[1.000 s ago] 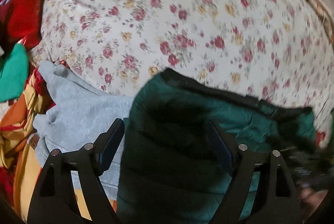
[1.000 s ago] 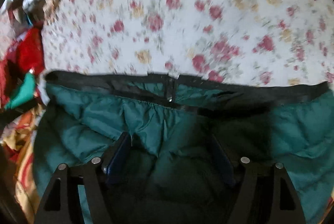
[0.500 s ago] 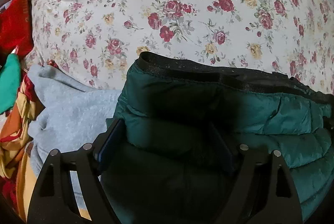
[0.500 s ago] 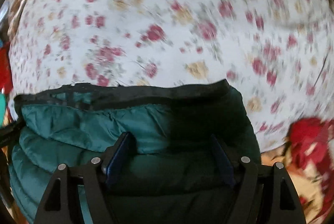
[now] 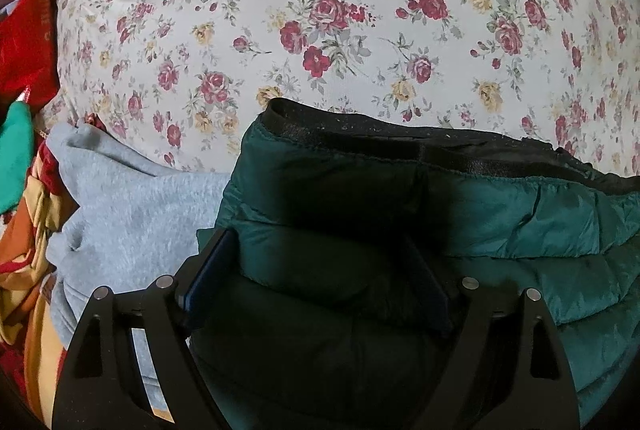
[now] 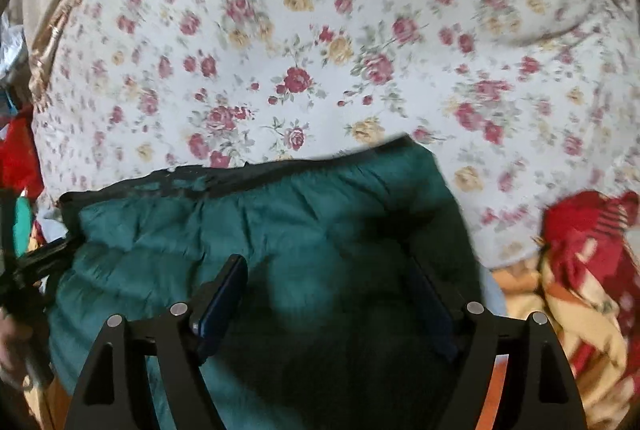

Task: Fold large clothes

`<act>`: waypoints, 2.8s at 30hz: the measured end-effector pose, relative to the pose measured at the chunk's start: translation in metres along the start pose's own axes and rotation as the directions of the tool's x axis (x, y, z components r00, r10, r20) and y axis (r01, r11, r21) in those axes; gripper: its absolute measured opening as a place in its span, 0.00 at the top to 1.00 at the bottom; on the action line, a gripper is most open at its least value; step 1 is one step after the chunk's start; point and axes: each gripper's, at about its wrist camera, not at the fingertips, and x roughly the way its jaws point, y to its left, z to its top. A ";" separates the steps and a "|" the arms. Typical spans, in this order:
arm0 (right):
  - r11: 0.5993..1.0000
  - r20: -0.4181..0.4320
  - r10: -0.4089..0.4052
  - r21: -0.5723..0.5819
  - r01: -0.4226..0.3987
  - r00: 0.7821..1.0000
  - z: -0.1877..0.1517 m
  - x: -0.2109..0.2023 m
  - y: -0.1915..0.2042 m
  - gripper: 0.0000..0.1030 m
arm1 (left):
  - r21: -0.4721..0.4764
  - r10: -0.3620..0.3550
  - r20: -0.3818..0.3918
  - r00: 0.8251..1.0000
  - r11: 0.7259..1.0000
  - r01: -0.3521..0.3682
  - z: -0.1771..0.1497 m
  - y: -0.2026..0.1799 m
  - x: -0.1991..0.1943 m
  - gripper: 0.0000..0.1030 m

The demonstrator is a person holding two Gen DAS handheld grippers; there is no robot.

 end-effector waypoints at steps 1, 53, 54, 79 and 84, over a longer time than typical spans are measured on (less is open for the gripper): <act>1.000 0.010 -0.006 0.006 0.006 1.000 -0.004 -0.006 -0.002 0.23 | -0.001 -0.001 0.002 1.000 1.000 0.001 0.000 0.000 -0.001 0.18; 0.931 -0.166 0.325 0.227 -0.285 0.931 -0.040 0.056 -0.061 0.00 | -0.351 -0.510 -0.095 0.855 0.821 0.451 -0.073 0.070 0.004 0.00; 0.929 -0.167 0.330 0.231 -0.289 0.929 -0.041 0.057 -0.062 0.00 | -0.352 -0.511 -0.095 0.854 0.820 0.451 -0.073 0.070 0.004 0.00; 0.921 -0.146 0.372 0.182 -0.345 0.917 -0.044 0.027 -0.045 0.44 | -0.183 -0.392 -0.072 0.917 0.909 0.375 -0.071 0.047 -0.030 0.32; 0.914 -0.107 0.384 0.181 -0.362 0.917 -0.041 -0.001 -0.038 0.55 | -0.157 -0.396 -0.037 0.918 0.909 0.386 -0.071 0.049 -0.057 0.51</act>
